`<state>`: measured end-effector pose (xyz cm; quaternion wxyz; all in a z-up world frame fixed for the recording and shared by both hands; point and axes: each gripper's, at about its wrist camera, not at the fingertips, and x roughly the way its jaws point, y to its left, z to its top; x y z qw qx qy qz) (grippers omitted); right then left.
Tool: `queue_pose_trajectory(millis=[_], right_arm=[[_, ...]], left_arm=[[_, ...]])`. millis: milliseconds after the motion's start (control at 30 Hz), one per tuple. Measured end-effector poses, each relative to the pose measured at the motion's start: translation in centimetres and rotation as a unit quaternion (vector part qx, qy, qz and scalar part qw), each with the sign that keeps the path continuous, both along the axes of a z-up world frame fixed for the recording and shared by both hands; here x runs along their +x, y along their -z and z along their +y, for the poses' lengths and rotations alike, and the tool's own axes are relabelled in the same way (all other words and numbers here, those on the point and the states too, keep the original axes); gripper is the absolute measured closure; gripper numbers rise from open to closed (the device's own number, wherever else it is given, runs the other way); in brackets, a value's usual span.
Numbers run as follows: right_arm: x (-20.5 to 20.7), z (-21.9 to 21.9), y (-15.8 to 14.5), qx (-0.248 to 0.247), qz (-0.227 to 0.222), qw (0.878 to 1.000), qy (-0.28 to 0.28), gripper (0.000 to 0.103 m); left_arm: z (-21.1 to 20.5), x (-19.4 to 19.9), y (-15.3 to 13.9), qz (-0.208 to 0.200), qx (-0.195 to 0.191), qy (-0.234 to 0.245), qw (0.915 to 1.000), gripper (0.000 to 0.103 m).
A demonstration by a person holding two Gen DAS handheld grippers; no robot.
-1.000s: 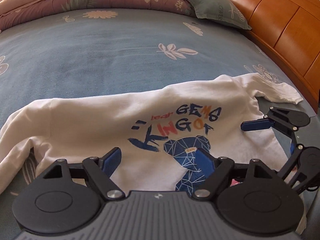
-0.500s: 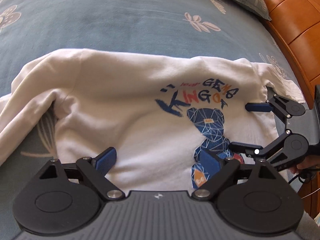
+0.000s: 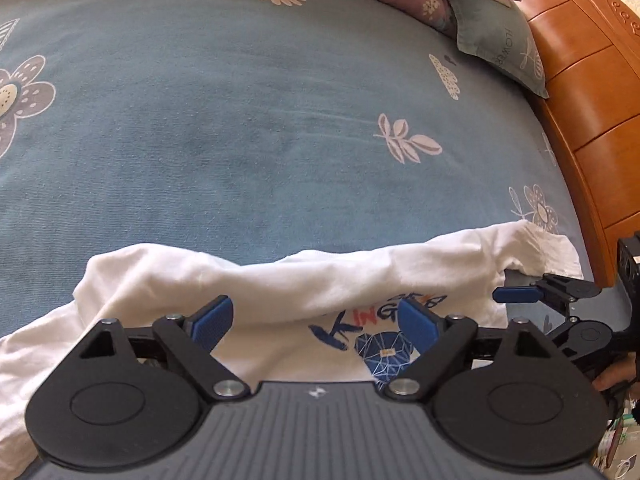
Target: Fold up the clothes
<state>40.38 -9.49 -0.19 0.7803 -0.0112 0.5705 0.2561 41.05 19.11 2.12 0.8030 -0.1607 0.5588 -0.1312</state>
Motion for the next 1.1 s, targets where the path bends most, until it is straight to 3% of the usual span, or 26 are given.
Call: queue_pose_trajectory(millis=[167,333,433,533,600,833,1100], right_arm=[[3.7,-1.3,-0.9,0.027,-0.057,0.998,-0.012,0.000],[8.3,-2.6,0.5,-0.014,-0.123,0.992,-0.002,0.000],[10.4,-3.9,2.1,-0.042,-0.132,0.990,0.027,0.000],[10.4,-4.7,3.6,-0.036,-0.103,0.993,0.032,0.000],[9.1,-4.7,4.3,-0.039,-0.088,0.995,0.017,0.000],[3.4,-3.9,4.5,-0.047,-0.066,0.997,-0.012,0.000],[-2.7,-3.5,5.1,-0.075,-0.037,0.993,-0.078,0.000]], left_arm=[[-2.6,1.6,1.5,-0.018,-0.007,-0.024,0.9995,0.014],[-2.6,3.2,3.2,-0.053,0.010,-0.059,0.9968,0.016],[-3.0,4.0,4.2,-0.065,0.079,-0.043,0.9939,0.018],[-3.6,3.5,5.2,-0.067,0.151,0.000,0.9862,0.019],[-3.5,2.7,6.0,-0.058,0.173,0.015,0.9832,0.019],[-3.2,-2.9,7.0,-0.030,0.178,0.027,0.9832,0.027],[-3.9,-6.6,6.9,0.008,0.162,0.061,0.9849,0.027]])
